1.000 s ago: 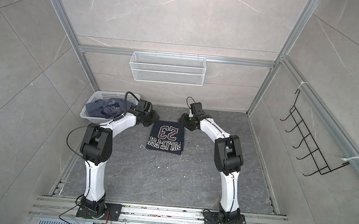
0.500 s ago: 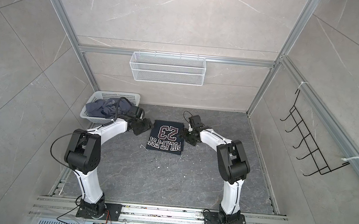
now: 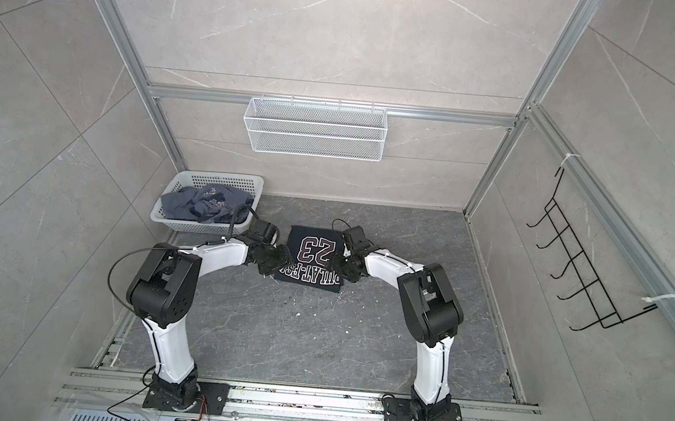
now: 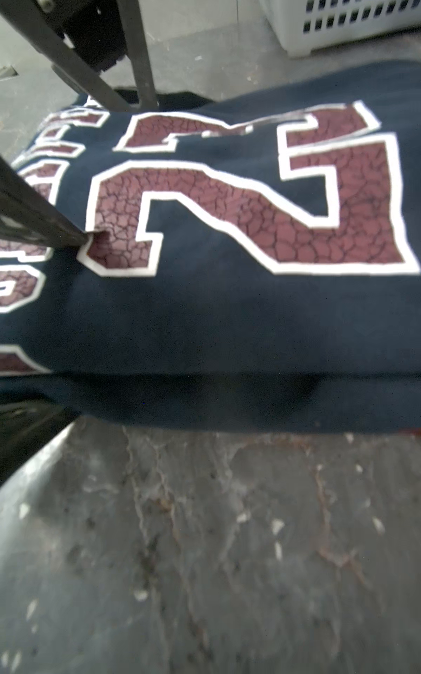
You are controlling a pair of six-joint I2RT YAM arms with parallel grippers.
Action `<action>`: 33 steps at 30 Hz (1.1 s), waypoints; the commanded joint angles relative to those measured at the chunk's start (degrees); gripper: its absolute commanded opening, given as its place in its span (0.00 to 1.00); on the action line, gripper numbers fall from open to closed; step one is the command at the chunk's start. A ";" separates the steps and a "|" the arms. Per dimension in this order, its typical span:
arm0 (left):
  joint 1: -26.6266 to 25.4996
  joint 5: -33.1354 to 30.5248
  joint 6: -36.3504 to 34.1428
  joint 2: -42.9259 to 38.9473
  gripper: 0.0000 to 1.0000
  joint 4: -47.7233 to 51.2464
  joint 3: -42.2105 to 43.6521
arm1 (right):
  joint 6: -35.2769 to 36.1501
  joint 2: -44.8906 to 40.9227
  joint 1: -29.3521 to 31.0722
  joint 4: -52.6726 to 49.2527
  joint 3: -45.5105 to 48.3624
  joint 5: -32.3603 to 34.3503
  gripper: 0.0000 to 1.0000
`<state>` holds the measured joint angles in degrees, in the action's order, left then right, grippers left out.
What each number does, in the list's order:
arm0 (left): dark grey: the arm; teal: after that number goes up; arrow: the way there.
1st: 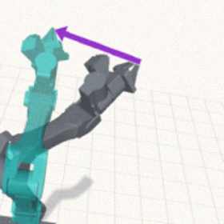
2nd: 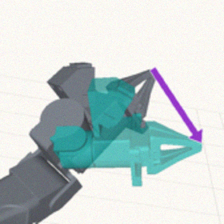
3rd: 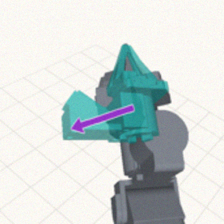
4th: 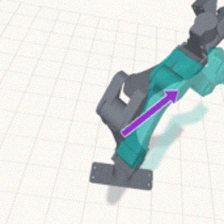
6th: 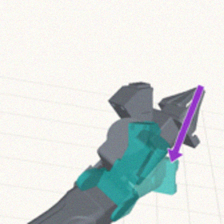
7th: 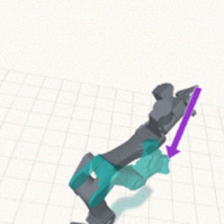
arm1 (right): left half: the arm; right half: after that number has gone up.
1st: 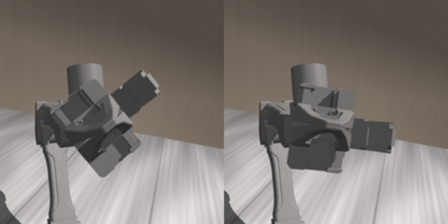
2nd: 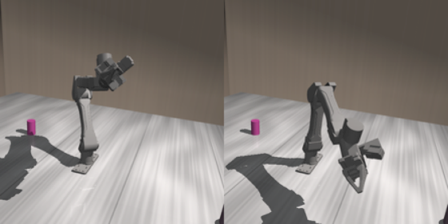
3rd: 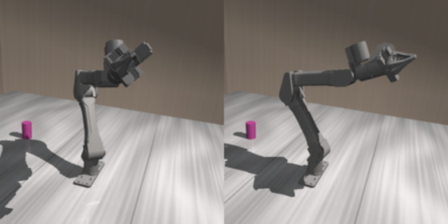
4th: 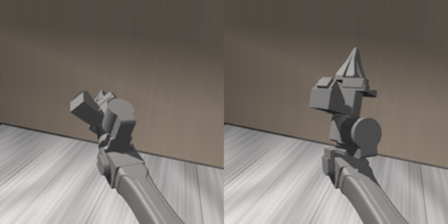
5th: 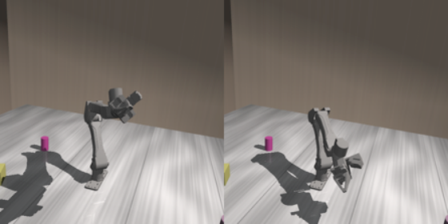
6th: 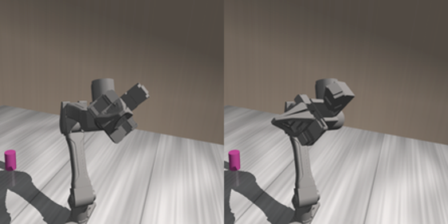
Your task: Fold and stack the tank tops
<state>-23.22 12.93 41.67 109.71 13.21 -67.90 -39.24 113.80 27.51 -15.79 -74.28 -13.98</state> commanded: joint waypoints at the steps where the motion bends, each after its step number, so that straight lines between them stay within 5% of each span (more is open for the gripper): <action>1: -3.16 1.75 1.89 2.26 0.53 -1.73 -1.09 | 0.58 -0.31 -1.92 -0.91 2.46 2.45 0.58; 4: -6.38 1.18 2.80 5.21 0.50 -1.81 -4.40 | 1.82 -2.19 -5.57 -0.49 4.62 2.00 0.45; 8: -10.97 0.77 4.64 11.10 0.47 -1.70 -12.66 | 4.91 -4.63 -11.76 -2.72 5.78 2.80 0.43; 15: -18.41 2.18 7.45 22.44 0.50 0.65 -31.96 | 8.98 -8.06 -24.61 -10.64 3.73 6.80 0.59; 21: -18.00 -2.49 5.95 20.45 0.63 9.09 -38.81 | 11.41 -14.23 -26.46 -14.56 1.61 10.32 0.73; 25: -16.73 -6.77 2.95 11.52 0.69 11.86 -33.53 | 13.86 -18.26 -24.08 -18.20 0.98 15.18 0.79; 33: -15.36 -16.31 -0.82 -11.71 0.73 7.38 -8.11 | 16.02 -16.73 -11.26 -22.53 1.42 19.43 0.84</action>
<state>-38.20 1.54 44.07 104.64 21.82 -80.84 -24.88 94.91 13.21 -34.15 -72.77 2.87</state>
